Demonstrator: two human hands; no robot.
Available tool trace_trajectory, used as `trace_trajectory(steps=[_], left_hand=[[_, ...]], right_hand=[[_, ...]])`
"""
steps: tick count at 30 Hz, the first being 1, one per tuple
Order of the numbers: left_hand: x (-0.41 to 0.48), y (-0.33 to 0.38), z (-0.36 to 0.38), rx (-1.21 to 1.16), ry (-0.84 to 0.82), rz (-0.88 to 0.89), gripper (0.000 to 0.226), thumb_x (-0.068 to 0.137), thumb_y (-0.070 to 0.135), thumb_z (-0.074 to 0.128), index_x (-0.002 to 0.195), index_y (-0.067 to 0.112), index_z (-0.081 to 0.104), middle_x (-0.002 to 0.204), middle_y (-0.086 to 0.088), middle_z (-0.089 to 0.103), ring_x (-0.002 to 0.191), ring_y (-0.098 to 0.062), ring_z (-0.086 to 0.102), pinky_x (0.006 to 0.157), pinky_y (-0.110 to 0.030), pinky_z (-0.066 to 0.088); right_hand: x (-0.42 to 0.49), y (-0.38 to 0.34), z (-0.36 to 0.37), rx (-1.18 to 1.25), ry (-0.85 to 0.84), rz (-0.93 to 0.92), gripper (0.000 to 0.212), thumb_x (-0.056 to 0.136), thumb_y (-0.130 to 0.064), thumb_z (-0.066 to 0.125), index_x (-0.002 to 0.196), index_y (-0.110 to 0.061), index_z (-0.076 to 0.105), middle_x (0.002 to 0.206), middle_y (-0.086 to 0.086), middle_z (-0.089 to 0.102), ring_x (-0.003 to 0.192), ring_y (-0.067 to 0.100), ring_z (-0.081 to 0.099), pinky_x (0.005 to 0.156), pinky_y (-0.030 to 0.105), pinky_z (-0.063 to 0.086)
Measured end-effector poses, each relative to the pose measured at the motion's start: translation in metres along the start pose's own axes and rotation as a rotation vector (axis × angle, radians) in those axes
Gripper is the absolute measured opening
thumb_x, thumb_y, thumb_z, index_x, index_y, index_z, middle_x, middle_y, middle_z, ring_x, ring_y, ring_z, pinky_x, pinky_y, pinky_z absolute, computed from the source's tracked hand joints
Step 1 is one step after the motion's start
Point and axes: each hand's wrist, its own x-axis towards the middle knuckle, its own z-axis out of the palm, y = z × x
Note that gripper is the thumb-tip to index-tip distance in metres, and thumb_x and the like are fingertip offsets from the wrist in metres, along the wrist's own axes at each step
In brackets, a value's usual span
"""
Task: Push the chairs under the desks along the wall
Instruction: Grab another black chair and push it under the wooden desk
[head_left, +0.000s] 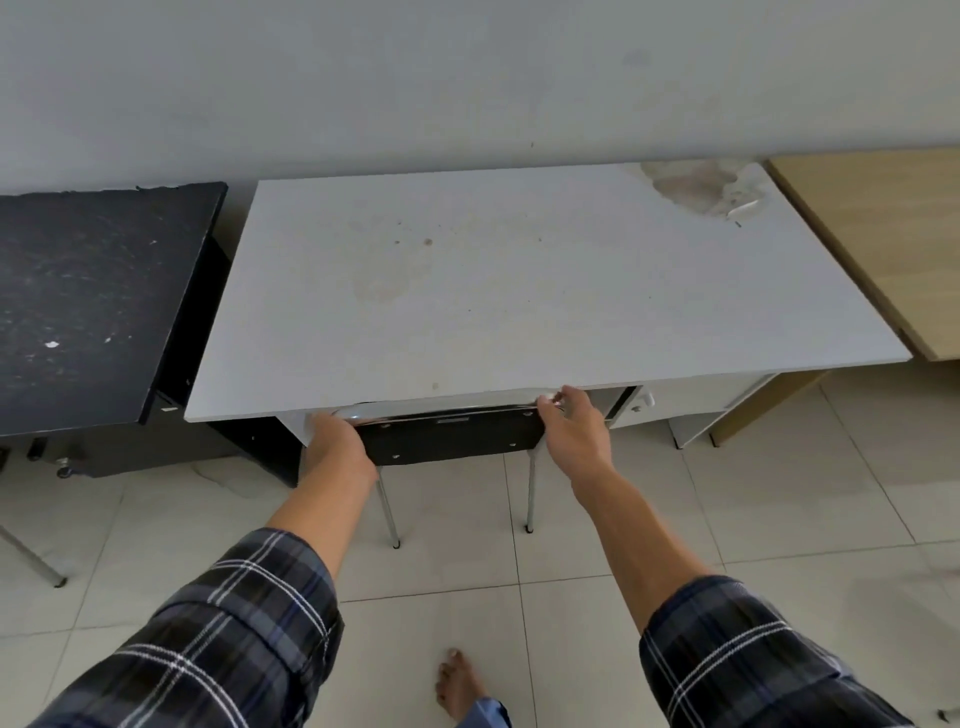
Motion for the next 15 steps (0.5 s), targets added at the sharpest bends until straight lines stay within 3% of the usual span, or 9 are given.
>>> trace_trajectory(steps=[2,4,6,7,15], left_hand=[[-0.012,-0.015,0.004,0.023,-0.012,0.052,0.053,0.093,0.057,0.034,0.124,0.020,0.058,0.119,-0.001,0.059,0.098,-0.020,0.059,0.083,-0.035,0.052],[-0.028,-0.029,0.008,0.103,-0.029,0.116,0.065,0.096,0.059,0.027,0.140,0.016,0.049,0.132,-0.006,0.056,0.114,-0.026,0.056,0.100,-0.042,0.047],[-0.048,-0.046,0.015,0.218,-0.071,0.189,0.063,0.098,0.054,0.031,0.145,0.014,0.044,0.136,-0.008,0.055,0.118,-0.030,0.055,0.102,-0.044,0.045],[-0.065,-0.058,0.017,0.285,-0.112,0.234,0.062,0.099,0.051,0.034,0.147,0.013,0.041,0.139,-0.010,0.053,0.120,-0.032,0.054,0.103,-0.044,0.044],[-0.188,-0.167,0.015,0.903,-0.547,0.687,0.071,0.098,0.057,0.039,0.155,0.017,0.028,0.157,-0.005,0.035,0.142,-0.028,0.035,0.113,-0.042,0.029]], right_hand=[[-0.014,0.002,-0.012,-0.058,-0.031,-0.060,0.052,0.103,-0.036,0.053,0.150,-0.015,0.042,0.150,0.006,0.044,0.070,0.003,0.050,0.084,0.025,0.036],[-0.025,0.010,-0.025,-0.130,-0.046,-0.111,0.057,0.101,-0.037,0.056,0.152,-0.017,0.039,0.155,0.008,0.039,0.090,0.006,0.059,0.093,0.026,0.038],[-0.035,0.024,-0.041,-0.205,-0.047,-0.142,0.066,0.099,-0.040,0.057,0.156,-0.018,0.032,0.160,0.010,0.033,0.133,0.023,0.050,0.109,0.034,0.037],[-0.041,0.034,-0.052,-0.238,-0.047,-0.147,0.068,0.099,-0.041,0.057,0.157,-0.017,0.030,0.161,0.010,0.031,0.142,0.027,0.041,0.113,0.037,0.035],[-0.100,0.125,-0.161,-0.346,0.045,-0.112,0.076,0.097,-0.043,0.058,0.158,-0.015,0.023,0.164,0.013,0.024,0.152,0.031,0.023,0.118,0.043,0.030]])
